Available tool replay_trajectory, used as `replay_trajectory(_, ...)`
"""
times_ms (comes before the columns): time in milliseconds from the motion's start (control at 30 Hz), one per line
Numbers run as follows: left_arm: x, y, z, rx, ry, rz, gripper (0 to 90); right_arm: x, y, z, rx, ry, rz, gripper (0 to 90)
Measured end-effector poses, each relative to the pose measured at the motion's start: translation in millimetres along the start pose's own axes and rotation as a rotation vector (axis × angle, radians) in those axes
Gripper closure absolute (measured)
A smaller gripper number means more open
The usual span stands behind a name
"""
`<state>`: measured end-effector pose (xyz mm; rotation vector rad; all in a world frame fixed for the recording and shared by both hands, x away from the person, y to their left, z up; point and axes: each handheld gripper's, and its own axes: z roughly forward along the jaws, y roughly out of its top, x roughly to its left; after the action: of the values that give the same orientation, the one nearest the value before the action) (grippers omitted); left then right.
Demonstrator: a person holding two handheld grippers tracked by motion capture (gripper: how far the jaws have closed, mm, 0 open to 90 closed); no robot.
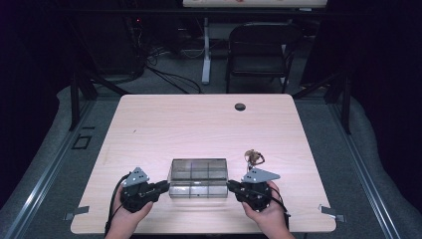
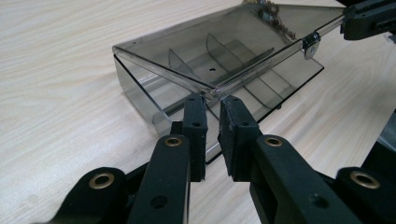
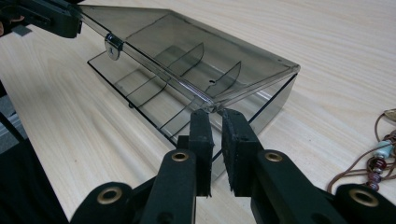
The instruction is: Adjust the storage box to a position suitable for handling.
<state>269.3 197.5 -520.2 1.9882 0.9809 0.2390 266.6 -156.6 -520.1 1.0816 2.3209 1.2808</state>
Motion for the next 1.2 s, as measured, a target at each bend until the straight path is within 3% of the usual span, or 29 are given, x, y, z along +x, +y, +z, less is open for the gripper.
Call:
replay_trajectory(267, -0.6, 4.1, -2.9, -0.013, 0.040, -0.012, 79.4, -0.7, 3.8, -3.0, -0.025, -0.016, -0.005, 79.6)
replay_trajectory(567, -0.8, 8.7, -7.6, -0.038, 0.060, 0.024, 77.1, 5.2, 10.0, -4.3, -0.041, -0.047, -0.063, 78.1)
replay_trajectory(733, -4.8, 15.0, -6.8, -0.042, 0.074, 0.060, 76.8, 4.1, 15.1, -4.7, -0.049, -0.052, -0.067, 78.1)
replay_trajectory(1200, -0.1, 28.0, -6.4, -0.066, 0.085, 0.039, 78.0, -0.2, 25.9, -3.7, -0.072, -0.058, -0.041, 78.5)
